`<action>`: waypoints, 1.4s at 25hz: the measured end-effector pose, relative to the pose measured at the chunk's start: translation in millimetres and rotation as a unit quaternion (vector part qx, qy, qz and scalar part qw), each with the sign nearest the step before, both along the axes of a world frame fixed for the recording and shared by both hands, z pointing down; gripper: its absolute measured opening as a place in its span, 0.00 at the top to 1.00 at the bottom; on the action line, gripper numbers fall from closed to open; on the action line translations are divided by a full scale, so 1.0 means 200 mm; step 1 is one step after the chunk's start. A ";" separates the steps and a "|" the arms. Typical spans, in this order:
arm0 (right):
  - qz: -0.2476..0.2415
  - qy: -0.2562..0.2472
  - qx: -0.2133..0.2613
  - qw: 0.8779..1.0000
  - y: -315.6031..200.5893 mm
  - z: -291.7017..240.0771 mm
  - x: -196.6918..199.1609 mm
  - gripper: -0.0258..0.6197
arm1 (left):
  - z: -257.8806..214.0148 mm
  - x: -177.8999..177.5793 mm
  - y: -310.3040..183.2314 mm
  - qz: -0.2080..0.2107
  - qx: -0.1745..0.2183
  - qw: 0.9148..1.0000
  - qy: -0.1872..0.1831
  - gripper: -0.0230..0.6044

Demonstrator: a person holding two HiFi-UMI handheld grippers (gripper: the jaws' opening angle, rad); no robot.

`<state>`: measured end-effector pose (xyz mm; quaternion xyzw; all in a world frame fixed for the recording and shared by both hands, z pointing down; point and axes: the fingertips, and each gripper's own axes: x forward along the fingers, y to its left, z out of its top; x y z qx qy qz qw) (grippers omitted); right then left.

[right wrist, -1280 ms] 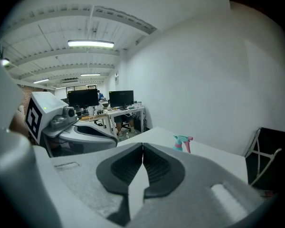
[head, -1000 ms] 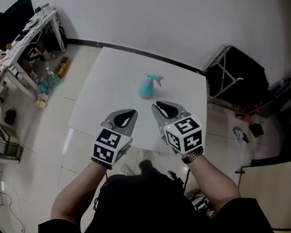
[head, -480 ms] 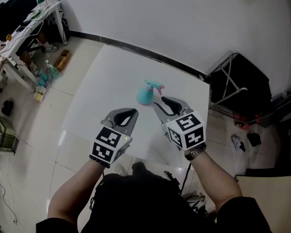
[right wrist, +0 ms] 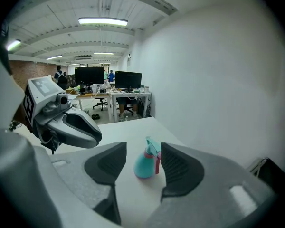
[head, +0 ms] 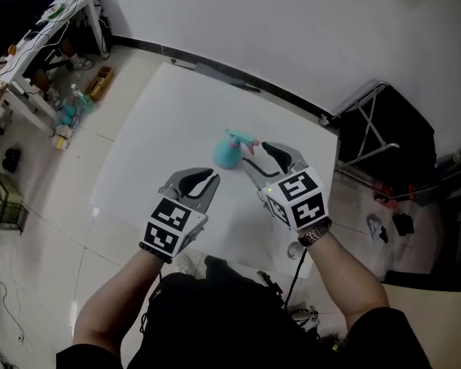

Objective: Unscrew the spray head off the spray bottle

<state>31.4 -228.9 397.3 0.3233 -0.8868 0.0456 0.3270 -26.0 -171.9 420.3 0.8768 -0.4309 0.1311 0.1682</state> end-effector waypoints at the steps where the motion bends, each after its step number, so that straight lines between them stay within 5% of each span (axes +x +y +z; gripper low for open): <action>1: -0.008 0.007 0.000 1.000 -0.02 0.01 0.00 0.63 | 0.01 0.01 -0.01 -0.001 -0.002 1.000 0.000 0.87; 22: -0.173 0.119 -0.060 0.976 -0.22 0.34 -0.16 0.56 | 0.18 0.00 -0.09 -0.027 -0.040 0.999 -0.012 0.84; 35: -0.220 0.162 -0.095 0.957 -0.23 0.45 -0.22 0.56 | 0.22 -0.01 -0.09 -0.036 -0.048 0.998 -0.012 0.88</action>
